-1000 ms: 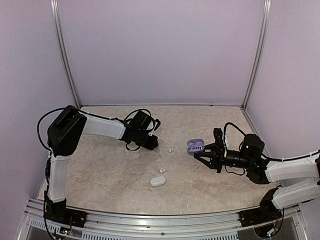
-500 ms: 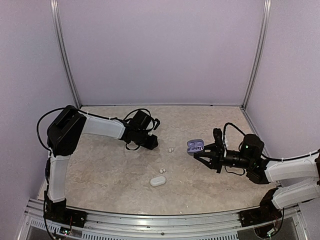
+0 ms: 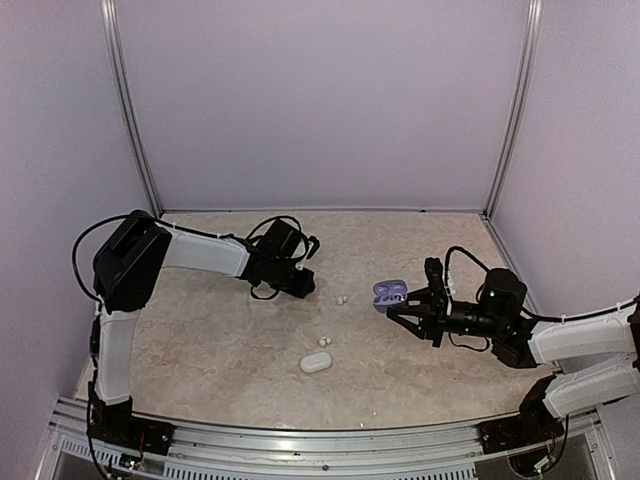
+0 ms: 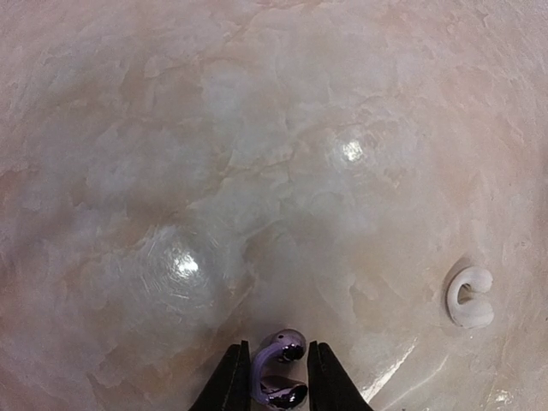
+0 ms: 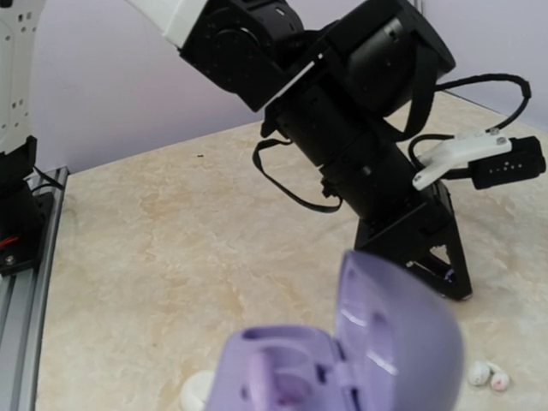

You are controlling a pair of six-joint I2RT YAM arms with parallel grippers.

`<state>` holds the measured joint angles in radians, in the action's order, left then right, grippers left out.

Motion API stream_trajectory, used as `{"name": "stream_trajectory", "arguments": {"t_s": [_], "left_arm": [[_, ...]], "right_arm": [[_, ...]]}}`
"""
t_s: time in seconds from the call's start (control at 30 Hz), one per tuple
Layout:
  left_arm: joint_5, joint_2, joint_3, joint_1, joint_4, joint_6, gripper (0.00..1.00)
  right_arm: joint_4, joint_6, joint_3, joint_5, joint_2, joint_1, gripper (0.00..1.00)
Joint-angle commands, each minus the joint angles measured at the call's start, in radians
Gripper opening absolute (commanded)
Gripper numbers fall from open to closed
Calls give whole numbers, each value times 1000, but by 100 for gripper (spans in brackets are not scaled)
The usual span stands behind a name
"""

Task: Insert the wireless bluetooth earbuds into the charging case
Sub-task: Pick up the left earbud from the center of the board.

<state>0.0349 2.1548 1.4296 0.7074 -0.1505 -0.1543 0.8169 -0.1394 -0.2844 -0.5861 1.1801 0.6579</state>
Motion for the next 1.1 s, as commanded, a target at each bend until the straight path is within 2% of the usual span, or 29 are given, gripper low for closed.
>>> {"name": "stream_trajectory", "arguments": {"t_s": [0.0, 0.33, 0.67, 0.8, 0.9, 1.07], "left_arm": [[-9, -52, -9, -5, 0, 14, 24], [5, -57, -11, -5, 1, 18, 16], [26, -36, -7, -5, -7, 17, 15], [12, -39, -9, -5, -4, 19, 10], [3, -58, -21, -3, 5, 25, 0], [12, -167, -119, 22, 96, 55, 0]], "right_arm": [[25, 4, 7, -3, 11, -9, 0], [24, 8, 11, -1, 7, -8, 0], [12, 16, 13, 6, -4, -8, 0], [12, 18, 13, 5, -5, -10, 0], [3, 26, 11, 1, -10, -8, 0], [-38, 59, 11, -40, -56, -8, 0]]}}
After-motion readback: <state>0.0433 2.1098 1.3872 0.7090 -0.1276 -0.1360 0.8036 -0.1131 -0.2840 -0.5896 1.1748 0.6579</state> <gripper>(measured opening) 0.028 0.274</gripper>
